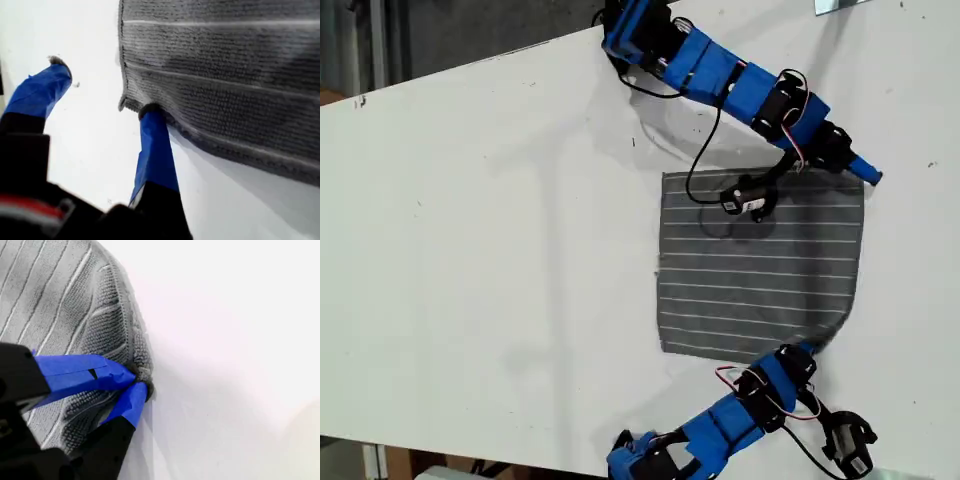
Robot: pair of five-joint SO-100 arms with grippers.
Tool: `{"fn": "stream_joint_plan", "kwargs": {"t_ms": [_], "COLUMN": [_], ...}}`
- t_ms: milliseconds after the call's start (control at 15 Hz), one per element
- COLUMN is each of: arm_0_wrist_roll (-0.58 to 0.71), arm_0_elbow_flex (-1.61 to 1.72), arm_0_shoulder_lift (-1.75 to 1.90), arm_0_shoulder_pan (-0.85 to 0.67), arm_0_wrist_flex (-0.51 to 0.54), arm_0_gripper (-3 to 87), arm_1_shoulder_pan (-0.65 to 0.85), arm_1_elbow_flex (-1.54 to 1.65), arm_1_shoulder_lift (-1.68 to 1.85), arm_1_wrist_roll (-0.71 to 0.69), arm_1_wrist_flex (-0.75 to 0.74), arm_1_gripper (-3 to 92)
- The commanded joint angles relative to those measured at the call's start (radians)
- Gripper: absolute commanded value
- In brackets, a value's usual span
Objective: Grasp corners of a square towel and fold twice.
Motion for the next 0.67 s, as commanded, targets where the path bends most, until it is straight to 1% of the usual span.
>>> {"fn": "stream_joint_plan", "kwargs": {"t_ms": [0, 133, 200, 267, 333, 533, 600], "arm_0_wrist_roll": [0.006, 0.009, 0.012, 0.015, 0.015, 0.017, 0.02], "arm_0_elbow_flex": [-0.025, -0.025, -0.025, -0.025, -0.025, -0.025, -0.025], "arm_0_shoulder_lift": [0.037, 0.037, 0.037, 0.037, 0.037, 0.032, 0.032], "arm_0_shoulder_pan": [-0.018, -0.018, -0.02, -0.021, -0.021, -0.025, -0.026], "arm_0_wrist_flex": [-0.015, -0.017, -0.02, -0.023, -0.026, -0.029, -0.031], "arm_0_gripper": [-0.1, -0.1, -0.1, -0.1, -0.1, -0.1, -0.1], "arm_1_shoulder_pan": [-0.003, -0.005, -0.005, -0.003, 0.0, 0.014, 0.011], "arm_1_elbow_flex": [-0.034, -0.055, -0.106, -0.124, -0.124, -0.137, -0.147], "arm_1_shoulder_lift": [0.149, 0.17, 0.164, 0.184, 0.213, 0.193, 0.199], "arm_1_wrist_roll": [0.026, 0.092, 0.109, 0.11, 0.107, 0.061, 0.067], "arm_1_wrist_flex": [0.192, 0.345, 0.439, 0.495, 0.52, 0.457, 0.486], "arm_1_gripper": [31.3, 31.3, 31.3, 31.3, 31.3, 31.3, 30.9]}}
